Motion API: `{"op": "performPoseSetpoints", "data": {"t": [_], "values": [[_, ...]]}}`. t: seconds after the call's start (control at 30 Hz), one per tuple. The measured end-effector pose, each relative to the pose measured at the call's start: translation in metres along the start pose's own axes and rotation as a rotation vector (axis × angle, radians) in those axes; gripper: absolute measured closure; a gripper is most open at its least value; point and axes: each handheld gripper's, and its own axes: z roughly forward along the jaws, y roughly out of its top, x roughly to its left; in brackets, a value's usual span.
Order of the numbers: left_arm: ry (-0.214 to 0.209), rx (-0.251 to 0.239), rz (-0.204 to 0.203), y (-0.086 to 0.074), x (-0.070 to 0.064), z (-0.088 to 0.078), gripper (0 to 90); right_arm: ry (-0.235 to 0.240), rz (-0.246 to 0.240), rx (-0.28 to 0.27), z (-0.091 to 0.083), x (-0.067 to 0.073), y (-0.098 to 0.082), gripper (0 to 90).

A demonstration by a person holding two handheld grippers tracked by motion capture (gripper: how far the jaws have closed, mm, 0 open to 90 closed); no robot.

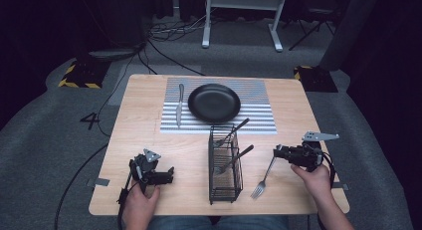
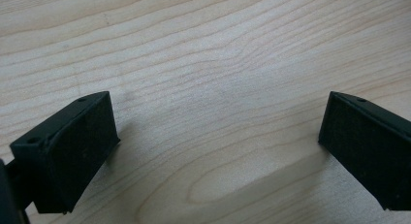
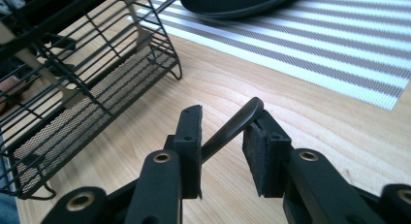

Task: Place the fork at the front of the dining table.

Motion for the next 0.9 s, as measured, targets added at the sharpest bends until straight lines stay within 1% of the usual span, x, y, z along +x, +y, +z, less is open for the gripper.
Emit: {"op": "performPoseSetpoints", "data": {"t": [0.1, 0.17, 0.3, 0.4, 0.43, 0.47, 0.5, 0.7, 0.77, 0.9], "values": [[0.0, 0.0, 0.0, 0.0, 0.0, 0.0, 0.4, 0.009, 0.038, 0.006, 0.004, -0.009, -0.006, 67.3], [0.0, 0.0, 0.0, 0.0, 0.0, 0.0, 0.4, 0.008, 0.053, 0.012, 0.008, -0.015, -0.009, 65.6], [0.0, 0.0, 0.0, 0.0, 0.0, 0.0, 0.3, 0.001, 0.087, 0.033, 0.015, -0.025, -0.016, 59.3], [0.0, 0.0, 0.001, 0.0, 0.0, 0.0, 0.4, 0.01, 0.123, 0.038, 0.019, -0.033, -0.022, 57.8], [0.0, 0.0, 0.001, 0.0, 0.0, 0.0, 0.4, 0.01, 0.123, 0.038, 0.019, -0.033, -0.022, 57.8], [0.0, 0.0, 0.001, 0.0, 0.0, 0.0, 0.4, 0.016, 0.147, 0.039, 0.021, -0.038, -0.025, 57.6], [0.0, 0.0, 0.001, 0.0, 0.0, 0.0, 0.4, 0.018, 0.158, 0.041, 0.022, -0.039, -0.026, 57.6], [0.0, 0.0, 0.0, 0.0, 0.0, 0.0, 0.4, 0.007, 0.191, 0.053, 0.025, -0.047, -0.03, 55.8], [0.0, 0.0, 0.0, 0.0, 0.0, 0.0, 0.3, 0.006, 0.192, 0.054, 0.026, -0.048, -0.03, 55.4], [0.0, 0.0, 0.001, 0.0, 0.0, 0.0, 0.4, -0.02, 0.178, 0.069, 0.028, -0.047, -0.03, 52.8]]}}
